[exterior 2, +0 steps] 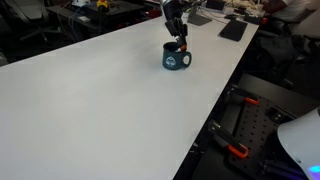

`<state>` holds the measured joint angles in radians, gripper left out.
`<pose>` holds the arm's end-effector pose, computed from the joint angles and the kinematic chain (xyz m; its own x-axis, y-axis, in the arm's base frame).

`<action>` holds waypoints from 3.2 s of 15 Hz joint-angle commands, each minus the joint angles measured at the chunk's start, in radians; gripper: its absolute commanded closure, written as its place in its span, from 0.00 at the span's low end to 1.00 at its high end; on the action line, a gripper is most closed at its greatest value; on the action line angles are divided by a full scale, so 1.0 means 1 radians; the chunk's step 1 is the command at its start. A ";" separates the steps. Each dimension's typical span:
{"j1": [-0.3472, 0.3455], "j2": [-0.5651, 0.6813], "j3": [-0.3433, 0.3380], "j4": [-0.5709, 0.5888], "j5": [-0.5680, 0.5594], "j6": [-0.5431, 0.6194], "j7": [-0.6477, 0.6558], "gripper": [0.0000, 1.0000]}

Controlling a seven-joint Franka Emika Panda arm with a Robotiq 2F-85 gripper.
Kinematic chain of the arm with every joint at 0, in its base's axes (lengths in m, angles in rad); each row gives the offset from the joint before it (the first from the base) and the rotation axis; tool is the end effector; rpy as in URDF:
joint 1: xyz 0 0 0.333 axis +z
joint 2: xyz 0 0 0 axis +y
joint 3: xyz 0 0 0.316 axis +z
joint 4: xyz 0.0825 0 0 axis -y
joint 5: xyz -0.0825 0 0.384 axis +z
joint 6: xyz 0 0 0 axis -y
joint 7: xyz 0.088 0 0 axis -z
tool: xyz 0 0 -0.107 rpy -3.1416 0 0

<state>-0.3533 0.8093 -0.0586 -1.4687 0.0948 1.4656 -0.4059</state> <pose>0.5690 -0.2321 0.1677 0.7505 0.0941 -0.6541 -0.1558 -0.9367 -0.3135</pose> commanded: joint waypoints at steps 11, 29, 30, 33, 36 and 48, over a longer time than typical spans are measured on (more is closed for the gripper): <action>-0.009 0.016 0.001 0.020 0.021 -0.043 0.005 0.02; -0.016 0.024 0.003 0.028 0.041 -0.051 0.008 0.87; -0.016 0.023 0.003 0.028 0.042 -0.050 0.007 0.96; -0.015 0.025 0.002 0.032 0.043 -0.054 0.009 0.77; -0.014 0.027 0.001 0.036 0.040 -0.057 0.008 0.65; -0.032 0.115 0.005 0.192 0.034 -0.109 0.001 0.00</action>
<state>-0.3763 0.8847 -0.0588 -1.3470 0.1184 1.4088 -0.4065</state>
